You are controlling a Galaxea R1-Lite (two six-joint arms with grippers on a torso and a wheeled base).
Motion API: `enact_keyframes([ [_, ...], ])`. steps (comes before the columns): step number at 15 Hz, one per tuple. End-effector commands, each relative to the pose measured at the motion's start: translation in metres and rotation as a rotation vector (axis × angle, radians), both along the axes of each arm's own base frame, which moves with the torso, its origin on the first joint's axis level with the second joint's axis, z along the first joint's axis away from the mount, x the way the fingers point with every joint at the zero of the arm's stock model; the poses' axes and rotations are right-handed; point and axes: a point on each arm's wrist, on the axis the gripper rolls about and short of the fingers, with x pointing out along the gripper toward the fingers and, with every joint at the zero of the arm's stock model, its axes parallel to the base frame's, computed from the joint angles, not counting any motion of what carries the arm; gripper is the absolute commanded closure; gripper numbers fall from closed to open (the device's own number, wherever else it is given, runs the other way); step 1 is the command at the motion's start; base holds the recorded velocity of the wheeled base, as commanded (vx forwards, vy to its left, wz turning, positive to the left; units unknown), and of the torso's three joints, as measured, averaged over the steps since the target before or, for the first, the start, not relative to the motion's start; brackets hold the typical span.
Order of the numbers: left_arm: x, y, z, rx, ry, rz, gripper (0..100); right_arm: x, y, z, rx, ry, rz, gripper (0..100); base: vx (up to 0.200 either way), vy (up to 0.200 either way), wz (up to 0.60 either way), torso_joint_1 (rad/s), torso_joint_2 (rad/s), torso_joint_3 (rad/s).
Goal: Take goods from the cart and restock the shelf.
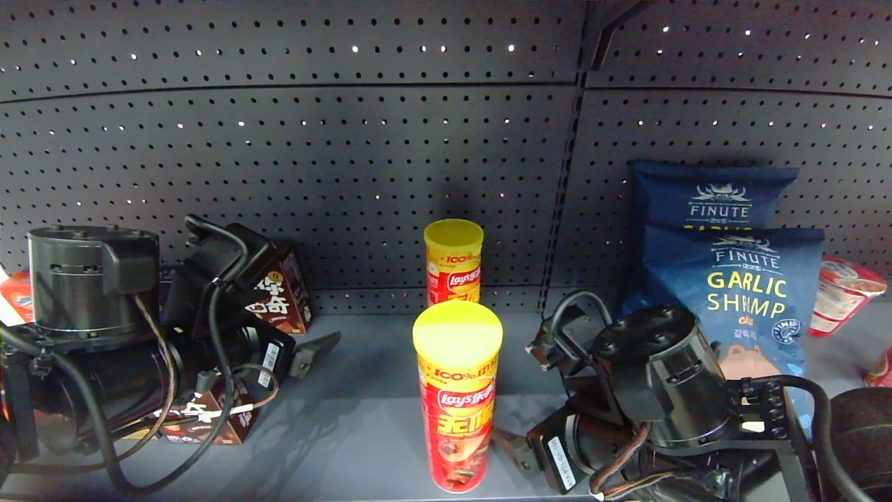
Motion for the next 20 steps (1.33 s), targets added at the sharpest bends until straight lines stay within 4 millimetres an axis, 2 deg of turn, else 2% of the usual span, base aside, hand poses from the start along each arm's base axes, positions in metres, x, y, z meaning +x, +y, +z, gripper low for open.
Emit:
enact_keyframes([
  [1,0.0,0.0,0.0,0.0,0.0,0.002,0,0.0,0.001,-0.001,-0.004,0.002,0.001,0,0.0,0.0,0.0,0.0,0.0,0.0],
  [5,-0.001,0.001,0.001,-0.001,-0.003,0.002,0,-0.001,-0.002,0.004,0.016,-0.012,-0.002,0,0.0,0.0,0.0,0.0,0.0,0.0],
  [9,-0.016,0.005,0.024,-0.035,-0.1,0.0,0,-0.016,-0.028,0.043,0.135,-0.094,-0.014,0,0.0,0.0,0.0,0.0,0.0,0.0],
  [11,-0.036,0.013,0.04,-0.067,-0.172,0.003,0,-0.025,-0.05,0.062,0.202,-0.141,-0.034,0,0.0,0.0,0.0,0.0,0.0,0.0],
  [14,-0.071,0.033,0.051,-0.109,-0.26,0.039,0,-0.046,-0.083,0.066,0.253,-0.183,-0.044,0,0.0,0.0,0.0,0.0,0.0,0.0],
  [15,-0.083,0.041,0.05,-0.119,-0.281,0.065,0,-0.051,-0.096,0.064,0.262,-0.197,-0.066,0,0.0,0.0,0.0,0.0,0.0,0.0],
  [16,-0.105,0.055,0.045,-0.139,-0.314,0.117,0,-0.056,-0.122,0.059,0.267,-0.223,-0.142,0,0.0,0.0,0.0,0.0,0.0,0.0],
  [20,-0.161,0.074,0.012,-0.187,-0.374,0.259,0,-0.079,-0.177,0.045,0.288,-0.295,-0.347,0,0.0,0.0,0.0,0.0,0.0,0.0],
])
